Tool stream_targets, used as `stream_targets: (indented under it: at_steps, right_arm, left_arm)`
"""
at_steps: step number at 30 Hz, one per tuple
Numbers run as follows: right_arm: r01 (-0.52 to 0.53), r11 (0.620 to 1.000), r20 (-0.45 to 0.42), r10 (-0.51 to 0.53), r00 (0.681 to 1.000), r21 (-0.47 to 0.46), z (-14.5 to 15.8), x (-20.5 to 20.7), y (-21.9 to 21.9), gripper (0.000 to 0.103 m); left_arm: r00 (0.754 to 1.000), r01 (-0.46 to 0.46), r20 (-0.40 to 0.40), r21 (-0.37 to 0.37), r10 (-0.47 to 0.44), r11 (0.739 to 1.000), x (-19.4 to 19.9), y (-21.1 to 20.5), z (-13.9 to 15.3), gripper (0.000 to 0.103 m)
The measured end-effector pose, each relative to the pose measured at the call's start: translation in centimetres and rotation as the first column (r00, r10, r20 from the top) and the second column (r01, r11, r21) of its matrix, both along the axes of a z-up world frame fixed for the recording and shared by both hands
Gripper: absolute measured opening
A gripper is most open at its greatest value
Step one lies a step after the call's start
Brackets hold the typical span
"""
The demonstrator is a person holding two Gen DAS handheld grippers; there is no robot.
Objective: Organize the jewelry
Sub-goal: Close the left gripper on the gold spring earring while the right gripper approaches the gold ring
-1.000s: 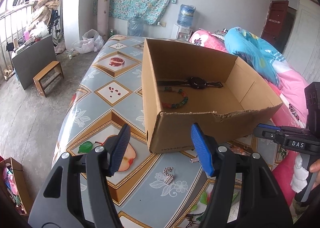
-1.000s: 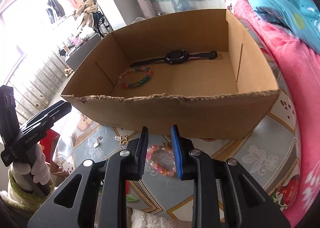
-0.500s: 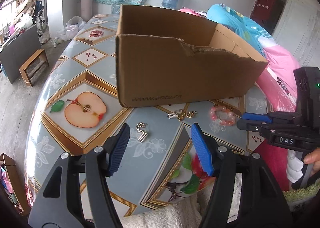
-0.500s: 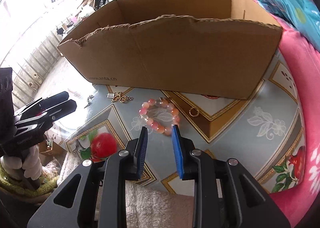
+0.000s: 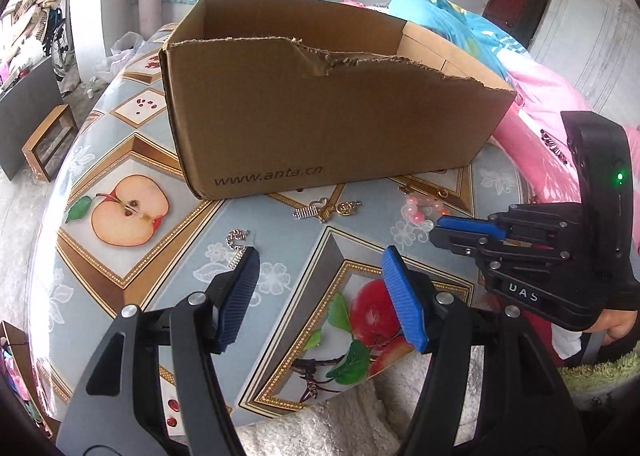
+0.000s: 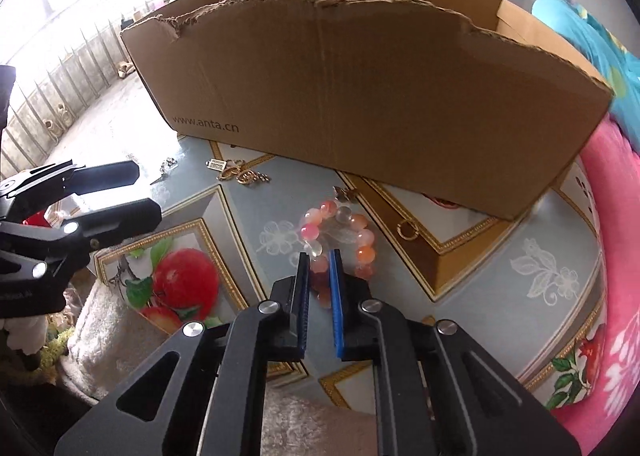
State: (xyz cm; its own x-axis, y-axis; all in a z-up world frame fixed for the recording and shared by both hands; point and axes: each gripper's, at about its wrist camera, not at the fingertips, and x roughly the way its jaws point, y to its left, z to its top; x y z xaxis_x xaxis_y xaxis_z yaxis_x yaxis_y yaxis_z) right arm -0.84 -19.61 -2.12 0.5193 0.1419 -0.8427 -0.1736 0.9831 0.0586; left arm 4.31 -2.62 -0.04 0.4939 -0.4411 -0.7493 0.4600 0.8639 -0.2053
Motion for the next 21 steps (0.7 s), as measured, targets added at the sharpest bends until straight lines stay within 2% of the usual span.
stream_targets:
  at_steps: [6,9,17,21]
  right_arm:
    - [0.129,0.991,-0.016,-0.129,0.992,-0.025,0.5,-2.2,-3.8,0.01]
    - [0.188,0.982,-0.007,-0.188,0.982,-0.023,0.5,-1.7,-5.5,0.01]
    - [0.245,0.969,0.014,-0.245,0.969,0.01,0.8,1.0,-6.8,0.01]
    - [0.248,0.968,0.064,-0.25,0.966,0.036,2.1,-0.2,-6.7,0.011]
  left_arm:
    - [1.0,0.003,-0.007,0.0,-0.003,1.0,0.4,-0.2,-0.1,0.06]
    - [1.0,0.006,-0.009,-0.003,-0.006,1.0,0.5,-0.4,-0.1,0.06]
    - [1.0,-0.021,0.013,0.018,0.021,1.0,0.0,0.2,0.2,0.06]
    - [0.997,-0.06,0.051,0.058,0.057,0.997,-0.2,1.0,0.4,0.06]
